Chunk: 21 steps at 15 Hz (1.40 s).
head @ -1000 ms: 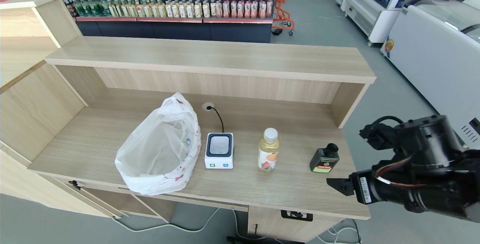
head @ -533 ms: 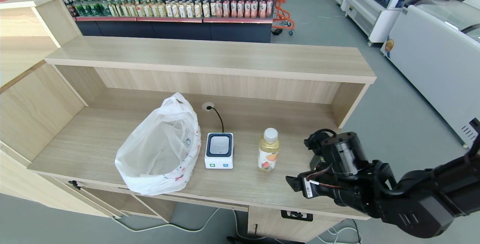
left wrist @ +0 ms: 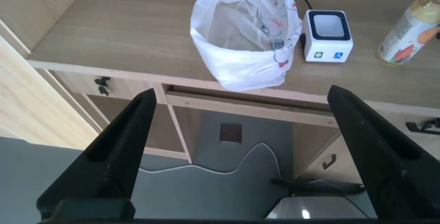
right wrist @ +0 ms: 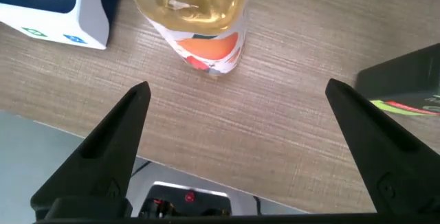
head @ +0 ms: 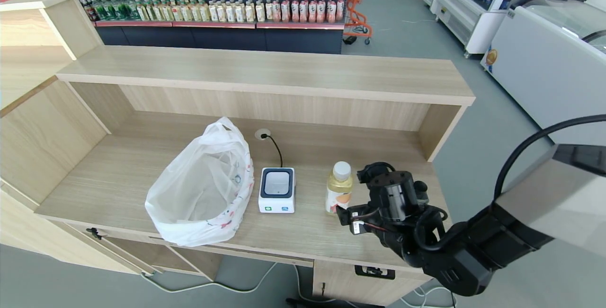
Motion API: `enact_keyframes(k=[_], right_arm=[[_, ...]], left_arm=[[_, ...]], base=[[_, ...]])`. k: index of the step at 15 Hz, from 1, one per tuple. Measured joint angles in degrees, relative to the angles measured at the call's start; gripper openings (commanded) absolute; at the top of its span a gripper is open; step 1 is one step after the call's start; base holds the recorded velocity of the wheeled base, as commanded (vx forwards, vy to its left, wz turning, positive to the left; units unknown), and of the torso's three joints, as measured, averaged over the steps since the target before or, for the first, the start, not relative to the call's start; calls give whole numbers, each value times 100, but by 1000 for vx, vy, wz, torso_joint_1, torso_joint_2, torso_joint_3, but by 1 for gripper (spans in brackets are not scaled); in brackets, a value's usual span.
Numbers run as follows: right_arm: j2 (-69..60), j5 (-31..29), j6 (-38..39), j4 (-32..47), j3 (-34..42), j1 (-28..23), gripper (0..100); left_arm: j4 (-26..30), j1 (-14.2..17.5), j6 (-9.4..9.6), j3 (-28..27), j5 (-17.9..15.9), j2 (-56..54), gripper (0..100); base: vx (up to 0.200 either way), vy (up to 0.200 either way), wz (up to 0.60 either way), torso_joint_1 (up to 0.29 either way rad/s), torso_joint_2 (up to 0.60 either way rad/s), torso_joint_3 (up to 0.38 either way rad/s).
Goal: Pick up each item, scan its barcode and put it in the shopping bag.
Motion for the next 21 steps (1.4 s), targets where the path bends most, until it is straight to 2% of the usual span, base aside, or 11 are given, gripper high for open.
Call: enact_keyframes(k=[7,10,21], right_arm=[[775,-49,-72,-132,-964,74,100],[1067,-54,-343,-132,-1397,79,100],[1933,-57,-747,-219,-2542,11,100]], left_arm=[[0,0,0,0,0,0,100],[0,0,-2,0,0,0,100],[0,0,-4,0,0,0,100]], base=[[0,0,0,0,0,0],[0,0,0,0,0,0],[0,0,0,0,0,0]])
